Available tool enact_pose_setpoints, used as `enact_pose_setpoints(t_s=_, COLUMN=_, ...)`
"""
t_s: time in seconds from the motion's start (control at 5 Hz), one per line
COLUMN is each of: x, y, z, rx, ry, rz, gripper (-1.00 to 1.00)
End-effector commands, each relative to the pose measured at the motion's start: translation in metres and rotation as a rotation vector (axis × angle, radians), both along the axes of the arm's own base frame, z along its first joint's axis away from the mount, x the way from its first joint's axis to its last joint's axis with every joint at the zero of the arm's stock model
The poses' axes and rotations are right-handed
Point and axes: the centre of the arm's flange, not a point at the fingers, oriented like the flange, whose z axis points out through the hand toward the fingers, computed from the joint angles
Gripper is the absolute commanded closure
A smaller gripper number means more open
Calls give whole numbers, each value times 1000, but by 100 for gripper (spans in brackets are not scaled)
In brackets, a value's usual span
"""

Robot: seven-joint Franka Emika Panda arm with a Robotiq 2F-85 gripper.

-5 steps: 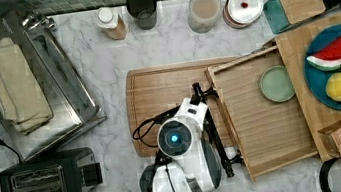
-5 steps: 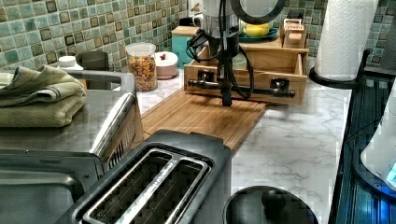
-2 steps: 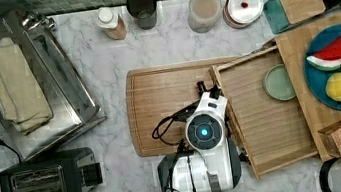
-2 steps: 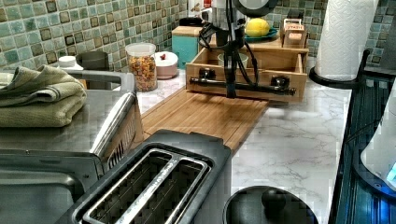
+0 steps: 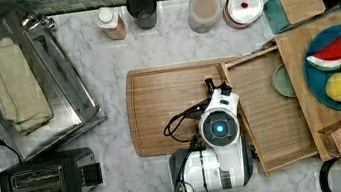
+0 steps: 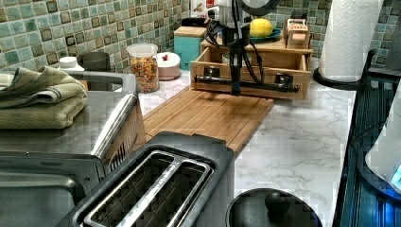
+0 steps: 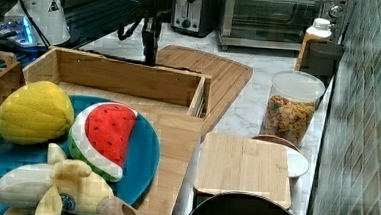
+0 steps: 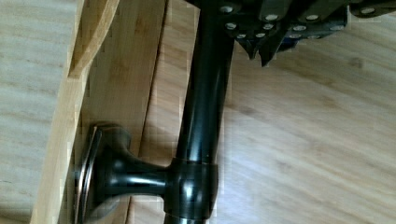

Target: Close the drawer.

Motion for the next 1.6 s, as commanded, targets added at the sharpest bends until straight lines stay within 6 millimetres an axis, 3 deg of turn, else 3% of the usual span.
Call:
enact_pose_setpoints(t_s=0.2, x=23, y=-200, z=34, rx=8, ry=-48, rz=-165, gripper=100)
enact_pose_setpoints(t_s=0.6, x=39, y=-306, z=50, rx=24, ry=-50, rz=-133, gripper=100)
enact_pose_setpoints(t_s=0.8, x=43, y=-330, z=57, rx=-19, ry=-92, rz=-175, gripper=100)
enact_pose_setpoints(t_s=1.0, x=32, y=-317, z=72, rx=-72, ry=-104, rz=-264, gripper=100)
enact_pose_setpoints(t_s=1.2, x=12, y=-273, z=88, rx=-86, ry=-94, rz=-334, gripper=100)
enact_pose_setpoints(t_s=1.6, x=12, y=-273, z=88, rx=-86, ry=-94, rz=-334, gripper=100)
